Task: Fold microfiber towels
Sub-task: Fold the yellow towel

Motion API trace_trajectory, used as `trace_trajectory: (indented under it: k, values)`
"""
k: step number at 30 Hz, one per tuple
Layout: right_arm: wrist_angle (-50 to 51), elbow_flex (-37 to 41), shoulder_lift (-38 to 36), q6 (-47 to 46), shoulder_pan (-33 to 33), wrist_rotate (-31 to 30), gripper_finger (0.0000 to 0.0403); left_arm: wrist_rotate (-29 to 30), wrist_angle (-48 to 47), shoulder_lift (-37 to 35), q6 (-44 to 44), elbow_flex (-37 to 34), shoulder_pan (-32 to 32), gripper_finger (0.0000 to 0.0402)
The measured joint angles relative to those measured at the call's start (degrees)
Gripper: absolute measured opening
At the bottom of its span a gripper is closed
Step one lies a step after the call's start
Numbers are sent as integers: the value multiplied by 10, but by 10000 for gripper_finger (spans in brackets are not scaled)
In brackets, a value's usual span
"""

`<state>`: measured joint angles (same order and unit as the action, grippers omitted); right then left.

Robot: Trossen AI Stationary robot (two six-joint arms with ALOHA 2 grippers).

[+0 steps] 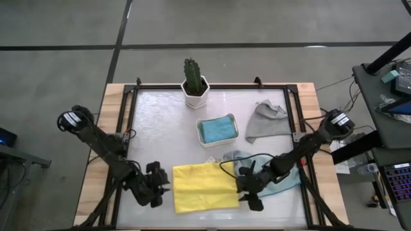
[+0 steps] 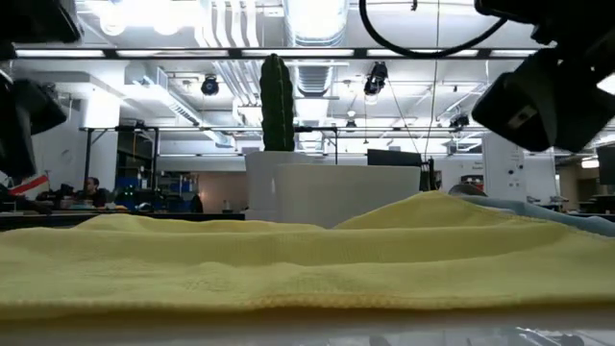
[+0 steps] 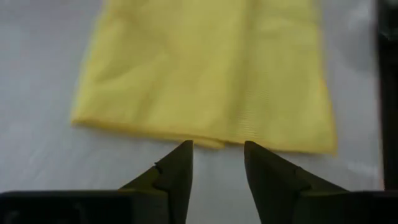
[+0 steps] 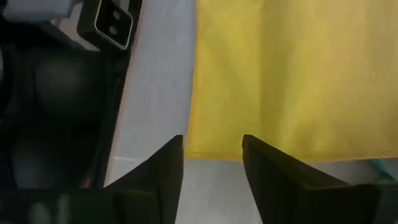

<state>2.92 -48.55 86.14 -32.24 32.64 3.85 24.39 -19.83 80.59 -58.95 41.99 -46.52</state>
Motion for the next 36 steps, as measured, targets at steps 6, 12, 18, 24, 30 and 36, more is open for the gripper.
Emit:
trace_trajectory:
  k: [6,12,18,24,30,36]
  values:
    - [32,-2,-16,-43,-7,-108,157,20,-35,0,-212,-14,24,130]
    - [33,-2,-17,-43,-9,-115,157,63,-34,0,-374,-20,47,130]
    - [33,-2,-17,-40,-9,-116,157,64,-34,0,-397,-21,68,130]
    - [33,-2,-17,-37,-9,-116,157,61,-33,0,-399,-35,77,130]
    - [33,-2,-17,-37,-9,-116,157,61,-26,3,-436,-53,77,130]
    - [34,-2,-16,-35,-9,-116,157,59,20,44,-437,-53,78,130]
